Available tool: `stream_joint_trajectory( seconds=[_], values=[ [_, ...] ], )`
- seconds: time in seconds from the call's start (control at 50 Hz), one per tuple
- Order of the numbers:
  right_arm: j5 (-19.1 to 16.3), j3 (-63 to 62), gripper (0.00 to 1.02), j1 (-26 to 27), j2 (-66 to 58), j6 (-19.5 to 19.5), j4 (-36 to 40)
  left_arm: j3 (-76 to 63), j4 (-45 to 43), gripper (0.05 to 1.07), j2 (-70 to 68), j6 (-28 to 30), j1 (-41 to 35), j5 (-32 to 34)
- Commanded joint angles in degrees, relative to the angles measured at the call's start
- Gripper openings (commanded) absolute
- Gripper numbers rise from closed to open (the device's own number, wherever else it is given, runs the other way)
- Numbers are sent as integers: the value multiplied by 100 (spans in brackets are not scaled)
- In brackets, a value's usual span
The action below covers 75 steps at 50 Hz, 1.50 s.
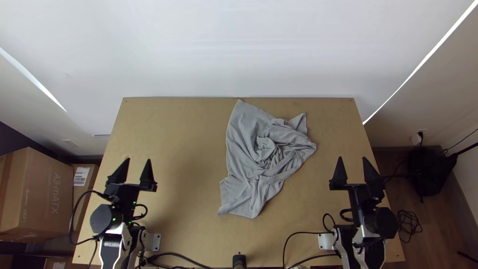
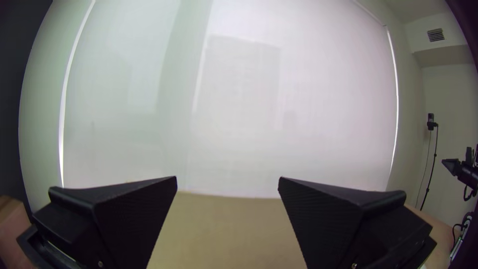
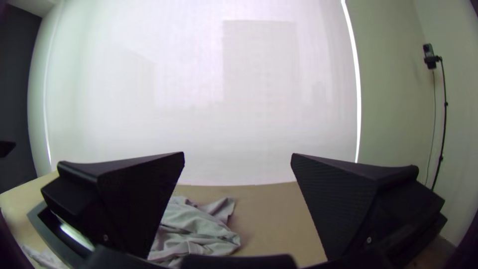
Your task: Fold the t-shirt
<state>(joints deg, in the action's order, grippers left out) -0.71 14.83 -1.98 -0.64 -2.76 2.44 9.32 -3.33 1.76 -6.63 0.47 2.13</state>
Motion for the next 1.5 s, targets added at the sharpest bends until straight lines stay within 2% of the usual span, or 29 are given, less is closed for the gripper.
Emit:
stream_joint_trajectory(
  seconds=[0.0, 0.16, 0.3, 0.48, 0.62, 0.74, 0.86, 0.9, 0.98, 1.08, 1.14, 1.24, 1.38, 1.42, 1.48],
  values=[
    [-17, 635, 98, -286, -428, 250, -191, 711, -168, 103, 562, 224, -38, 42],
    [-17, 1620, 99, -628, -1597, 400, -305, 1933, 140, 103, 1907, 277, -56, 77],
    [-8, 2384, 99, -1200, -2537, 584, -323, 3014, 588, 103, 2918, 259, -196, 77],
    [62, 3439, 98, -1824, -3741, 628, -50, 4746, 2170, 103, 4350, 127, -363, 68],
    [282, 4327, 98, -2518, -4436, 584, 829, 5783, 3462, 103, 5300, -119, -355, 68],
    [370, 5170, 99, -3291, -5086, 452, 2358, 6301, 4385, 103, 5889, -400, -276, 77],
    [370, 5346, 98, -3889, -5270, 109, 3351, 6415, 4737, 103, 6091, -567, -205, 77],
    [370, 5285, 98, -4065, -5244, -110, 3562, 6407, 4772, 103, 6091, -664, -196, 77],
    [414, 5162, 98, -4425, -5288, -849, 4133, 6398, 4921, 103, 6126, -752, -196, 130],
    [352, 4766, 98, -4452, -5279, -1868, 4388, 6363, 5035, 103, 6205, -857, -205, 130],
    [185, 4502, 98, -4487, -5262, -2510, 4529, 6363, 5097, 103, 6240, -927, -249, 130],
    [-456, 3913, 98, -4487, -5253, -3608, 4625, 6363, 5132, 103, 6319, -1051, -249, 130],
    [-1713, 3035, 98, -4548, -5332, -5296, 4458, 6301, 5132, 103, 6469, -1235, -240, 130],
    [-1950, 2894, 98, -4636, -5350, -5603, 4230, 6292, 5132, 103, 6486, -1261, -240, 130],
    [-2056, 2868, 98, -4768, -5402, -5788, 3922, 6257, 5123, 103, 6513, -1270, -240, 130]
  ],
)
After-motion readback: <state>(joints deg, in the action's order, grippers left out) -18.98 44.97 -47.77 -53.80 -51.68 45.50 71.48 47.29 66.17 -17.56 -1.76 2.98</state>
